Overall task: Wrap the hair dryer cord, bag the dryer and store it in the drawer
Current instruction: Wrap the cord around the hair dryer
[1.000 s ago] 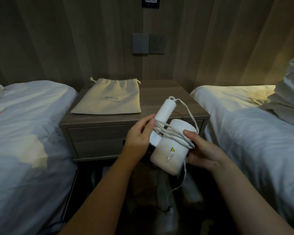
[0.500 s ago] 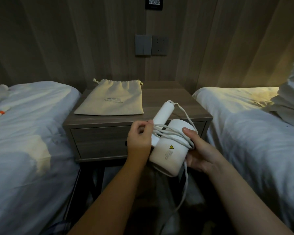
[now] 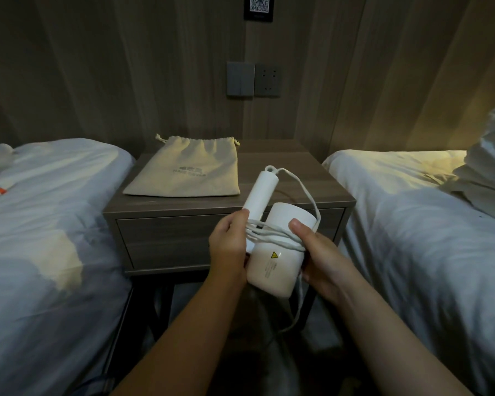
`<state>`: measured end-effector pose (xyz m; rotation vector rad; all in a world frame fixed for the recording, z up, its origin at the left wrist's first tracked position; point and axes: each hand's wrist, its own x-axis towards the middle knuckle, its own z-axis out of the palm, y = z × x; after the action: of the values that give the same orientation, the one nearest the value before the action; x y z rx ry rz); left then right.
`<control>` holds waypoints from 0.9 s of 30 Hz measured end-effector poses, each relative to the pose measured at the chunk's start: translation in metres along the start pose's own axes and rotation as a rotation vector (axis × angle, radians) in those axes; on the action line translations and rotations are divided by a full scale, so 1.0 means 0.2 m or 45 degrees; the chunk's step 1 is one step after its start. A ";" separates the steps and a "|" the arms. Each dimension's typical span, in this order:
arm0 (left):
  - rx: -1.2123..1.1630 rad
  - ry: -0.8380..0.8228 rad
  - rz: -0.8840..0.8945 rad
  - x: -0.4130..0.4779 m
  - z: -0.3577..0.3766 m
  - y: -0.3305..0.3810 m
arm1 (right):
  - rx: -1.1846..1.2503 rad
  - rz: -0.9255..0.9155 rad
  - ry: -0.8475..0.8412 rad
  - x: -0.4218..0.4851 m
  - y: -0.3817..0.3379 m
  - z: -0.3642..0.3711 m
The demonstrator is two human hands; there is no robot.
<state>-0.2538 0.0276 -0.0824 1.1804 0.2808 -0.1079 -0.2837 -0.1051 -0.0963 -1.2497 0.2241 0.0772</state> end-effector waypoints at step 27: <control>1.315 -0.657 0.387 -0.02 -0.01 -0.03 | 0.023 -0.226 0.259 0.03 0.00 -0.06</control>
<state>-0.2600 0.0259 -0.0873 2.1378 -0.4802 -0.3057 -0.2795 -0.1160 -0.1006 -1.2548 0.2875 -0.2053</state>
